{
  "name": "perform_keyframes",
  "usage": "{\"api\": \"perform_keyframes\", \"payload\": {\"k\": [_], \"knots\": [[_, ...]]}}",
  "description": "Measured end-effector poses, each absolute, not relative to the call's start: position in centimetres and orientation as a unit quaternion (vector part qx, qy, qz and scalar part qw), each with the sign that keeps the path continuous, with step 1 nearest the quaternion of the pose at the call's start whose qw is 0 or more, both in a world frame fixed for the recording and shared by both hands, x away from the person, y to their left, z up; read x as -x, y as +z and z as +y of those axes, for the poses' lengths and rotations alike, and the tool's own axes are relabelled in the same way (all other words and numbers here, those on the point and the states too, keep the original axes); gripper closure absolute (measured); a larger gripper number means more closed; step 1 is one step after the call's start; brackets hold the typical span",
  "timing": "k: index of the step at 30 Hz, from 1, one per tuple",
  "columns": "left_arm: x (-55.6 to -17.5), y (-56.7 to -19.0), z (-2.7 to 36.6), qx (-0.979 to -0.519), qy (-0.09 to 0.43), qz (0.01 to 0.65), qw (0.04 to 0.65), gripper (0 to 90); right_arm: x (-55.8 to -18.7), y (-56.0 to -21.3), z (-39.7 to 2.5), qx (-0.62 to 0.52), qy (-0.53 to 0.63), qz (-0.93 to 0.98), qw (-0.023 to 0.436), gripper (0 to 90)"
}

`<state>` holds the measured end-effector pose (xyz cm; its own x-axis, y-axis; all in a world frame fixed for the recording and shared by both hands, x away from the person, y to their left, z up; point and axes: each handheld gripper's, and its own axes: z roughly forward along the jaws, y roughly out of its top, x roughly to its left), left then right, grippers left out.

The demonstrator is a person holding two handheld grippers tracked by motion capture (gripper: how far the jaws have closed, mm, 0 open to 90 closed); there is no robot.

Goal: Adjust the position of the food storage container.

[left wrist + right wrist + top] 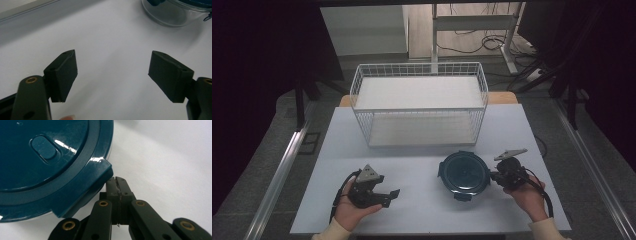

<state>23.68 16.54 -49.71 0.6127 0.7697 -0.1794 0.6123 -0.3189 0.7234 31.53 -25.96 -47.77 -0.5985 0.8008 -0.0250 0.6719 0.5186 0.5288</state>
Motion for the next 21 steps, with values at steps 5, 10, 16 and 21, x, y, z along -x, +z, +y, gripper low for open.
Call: {"api": "perform_keyframes", "payload": {"k": [5, 10, 16, 21], "knots": [[-23.8, -49.8, 16.6, -0.804, 0.095, 0.431, 0.398, 22.6, -31.8, -47.9, -25.7, -0.426, 0.234, 0.862, 0.14, 89.8], [-23.8, -49.7, 16.6, -0.804, 0.095, 0.431, 0.398, 22.6, -32.3, -48.0, -25.2, -0.423, 0.231, 0.863, 0.151, 89.9], [-23.8, -49.7, 16.6, -0.804, 0.095, 0.432, 0.398, 22.6, -32.8, -47.5, -23.9, -0.408, 0.233, 0.868, 0.16, 89.9], [-23.8, -49.7, 16.7, -0.803, 0.096, 0.432, 0.4, 22.6, -33.0, -47.5, -22.2, -0.394, 0.228, 0.875, 0.166, 89.9]]}}
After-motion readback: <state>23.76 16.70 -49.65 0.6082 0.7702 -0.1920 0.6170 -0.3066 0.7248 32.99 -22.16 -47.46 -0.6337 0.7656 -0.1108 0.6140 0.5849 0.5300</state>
